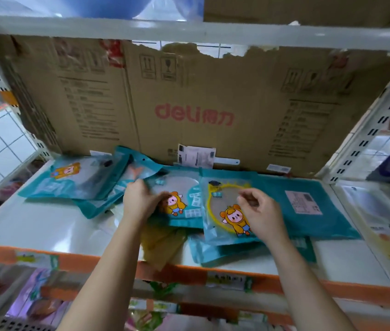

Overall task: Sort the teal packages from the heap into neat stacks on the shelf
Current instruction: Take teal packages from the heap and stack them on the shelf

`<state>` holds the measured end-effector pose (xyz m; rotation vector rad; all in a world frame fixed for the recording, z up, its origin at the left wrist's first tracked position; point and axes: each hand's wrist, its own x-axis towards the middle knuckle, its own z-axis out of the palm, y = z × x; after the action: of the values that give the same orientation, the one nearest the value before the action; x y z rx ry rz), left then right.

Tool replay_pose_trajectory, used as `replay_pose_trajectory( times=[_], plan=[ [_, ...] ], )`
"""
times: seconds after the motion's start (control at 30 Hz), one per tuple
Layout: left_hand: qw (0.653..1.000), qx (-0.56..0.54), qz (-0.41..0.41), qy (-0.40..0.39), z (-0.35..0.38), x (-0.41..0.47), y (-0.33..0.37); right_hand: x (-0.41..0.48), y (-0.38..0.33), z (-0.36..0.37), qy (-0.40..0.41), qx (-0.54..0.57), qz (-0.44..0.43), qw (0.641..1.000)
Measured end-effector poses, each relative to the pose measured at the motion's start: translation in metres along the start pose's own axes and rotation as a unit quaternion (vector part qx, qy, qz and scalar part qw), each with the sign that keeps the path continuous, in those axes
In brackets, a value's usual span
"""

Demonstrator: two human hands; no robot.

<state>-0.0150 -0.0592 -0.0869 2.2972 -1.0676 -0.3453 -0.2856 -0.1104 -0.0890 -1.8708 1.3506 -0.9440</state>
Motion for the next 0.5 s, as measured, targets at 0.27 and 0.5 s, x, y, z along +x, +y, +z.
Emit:
replay_pose_trajectory(
  times=[0.27,0.5],
  plan=[
    [0.959,-0.259,-0.08,-0.084,0.0,0.001,0.011,0.0,0.008,-0.004,-0.015,-0.009,0.007,1.0],
    [0.964,-0.266,0.011,0.026,-0.03,-0.018,0.026,0.005,0.014,-0.013,-0.023,-0.021,-0.003,1.0]
  ],
)
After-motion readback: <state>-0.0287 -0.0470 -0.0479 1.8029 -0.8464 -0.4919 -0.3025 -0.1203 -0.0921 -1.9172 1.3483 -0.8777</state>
